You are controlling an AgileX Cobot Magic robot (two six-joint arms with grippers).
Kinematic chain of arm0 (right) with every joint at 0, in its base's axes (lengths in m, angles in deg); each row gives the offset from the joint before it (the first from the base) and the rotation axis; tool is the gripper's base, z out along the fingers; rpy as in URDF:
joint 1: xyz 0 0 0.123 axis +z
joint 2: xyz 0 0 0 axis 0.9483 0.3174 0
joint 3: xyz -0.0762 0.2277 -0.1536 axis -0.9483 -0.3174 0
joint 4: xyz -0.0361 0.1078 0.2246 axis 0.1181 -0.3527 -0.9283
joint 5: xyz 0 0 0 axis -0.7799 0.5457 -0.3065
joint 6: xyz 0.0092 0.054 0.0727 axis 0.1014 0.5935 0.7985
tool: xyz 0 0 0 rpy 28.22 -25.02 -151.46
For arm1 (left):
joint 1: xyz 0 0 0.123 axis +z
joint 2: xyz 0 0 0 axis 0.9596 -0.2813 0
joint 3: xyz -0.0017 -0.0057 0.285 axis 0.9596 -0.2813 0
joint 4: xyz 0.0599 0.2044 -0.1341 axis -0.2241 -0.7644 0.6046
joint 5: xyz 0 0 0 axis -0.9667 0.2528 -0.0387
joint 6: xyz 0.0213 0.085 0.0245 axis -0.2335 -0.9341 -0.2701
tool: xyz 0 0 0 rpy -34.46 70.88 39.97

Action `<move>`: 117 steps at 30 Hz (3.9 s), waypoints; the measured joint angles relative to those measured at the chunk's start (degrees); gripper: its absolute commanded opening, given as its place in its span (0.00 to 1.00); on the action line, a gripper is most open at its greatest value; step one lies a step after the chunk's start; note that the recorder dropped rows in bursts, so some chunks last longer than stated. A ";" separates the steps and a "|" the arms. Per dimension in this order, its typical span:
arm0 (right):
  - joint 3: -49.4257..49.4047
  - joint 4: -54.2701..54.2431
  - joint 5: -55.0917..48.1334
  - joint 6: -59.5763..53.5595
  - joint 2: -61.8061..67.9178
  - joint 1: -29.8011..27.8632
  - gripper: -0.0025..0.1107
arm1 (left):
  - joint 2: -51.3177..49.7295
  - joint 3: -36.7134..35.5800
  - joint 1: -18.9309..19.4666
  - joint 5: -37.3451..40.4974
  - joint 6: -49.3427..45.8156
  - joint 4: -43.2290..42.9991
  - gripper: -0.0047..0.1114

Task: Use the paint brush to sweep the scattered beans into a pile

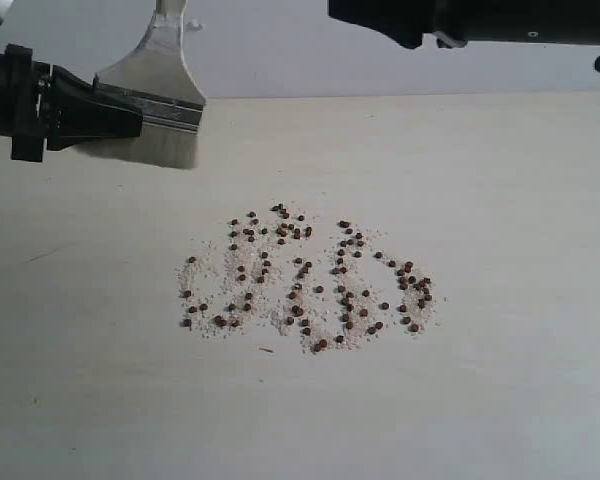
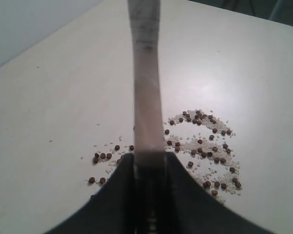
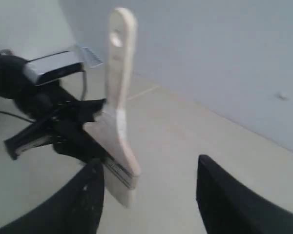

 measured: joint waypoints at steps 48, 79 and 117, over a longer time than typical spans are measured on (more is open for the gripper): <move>30.28 -0.29 -14.87 -2.57 28.31 7.87 0.49 | -1.08 0.00 0.00 0.58 -7.85 2.05 0.04; 31.41 -0.29 -15.42 -2.20 28.63 7.87 0.49 | -4.86 2.79 -4.59 0.11 -8.35 4.11 0.04; 31.41 -0.29 -14.83 -1.64 28.63 7.87 0.49 | -13.15 9.83 -8.32 0.99 -8.81 7.40 0.04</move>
